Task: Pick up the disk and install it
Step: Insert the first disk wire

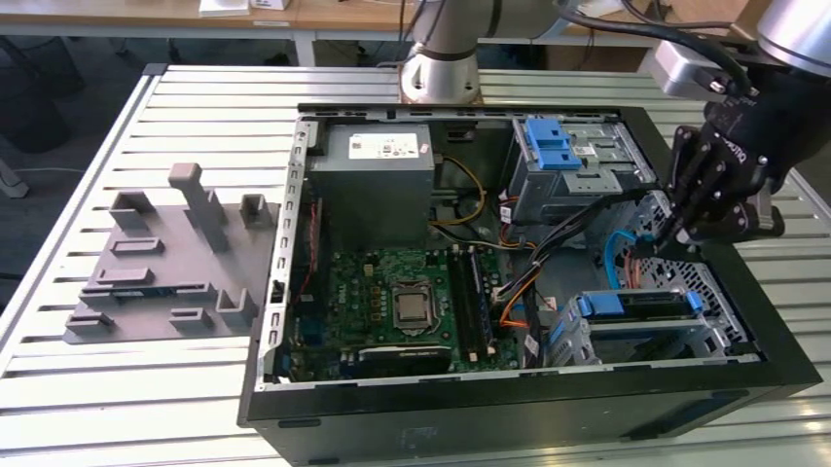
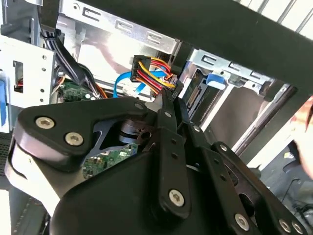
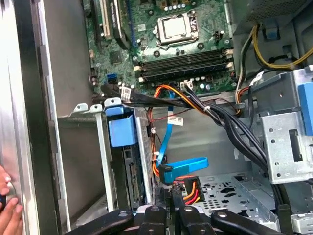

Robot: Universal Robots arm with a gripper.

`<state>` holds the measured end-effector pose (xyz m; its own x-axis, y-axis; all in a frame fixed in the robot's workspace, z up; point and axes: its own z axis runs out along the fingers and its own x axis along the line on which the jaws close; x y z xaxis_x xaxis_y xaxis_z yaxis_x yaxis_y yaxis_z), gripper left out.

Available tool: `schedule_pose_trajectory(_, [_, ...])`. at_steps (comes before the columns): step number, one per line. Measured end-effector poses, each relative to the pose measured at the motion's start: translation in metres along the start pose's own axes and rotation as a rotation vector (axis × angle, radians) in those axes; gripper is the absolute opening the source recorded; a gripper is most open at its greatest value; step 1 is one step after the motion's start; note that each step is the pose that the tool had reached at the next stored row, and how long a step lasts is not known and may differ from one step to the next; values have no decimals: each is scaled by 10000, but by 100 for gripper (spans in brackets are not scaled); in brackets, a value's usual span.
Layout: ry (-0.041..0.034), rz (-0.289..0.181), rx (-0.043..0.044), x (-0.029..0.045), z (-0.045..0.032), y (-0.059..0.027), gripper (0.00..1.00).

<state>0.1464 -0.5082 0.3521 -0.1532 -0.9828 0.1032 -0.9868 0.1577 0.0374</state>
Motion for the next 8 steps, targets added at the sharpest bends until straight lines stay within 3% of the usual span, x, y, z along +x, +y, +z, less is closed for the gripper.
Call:
schedule_pose_trajectory(4, [-27,-73,191,31,6,10,16])
schedule_pose_trajectory(8, [-37,-135,279,76,15,42,16])
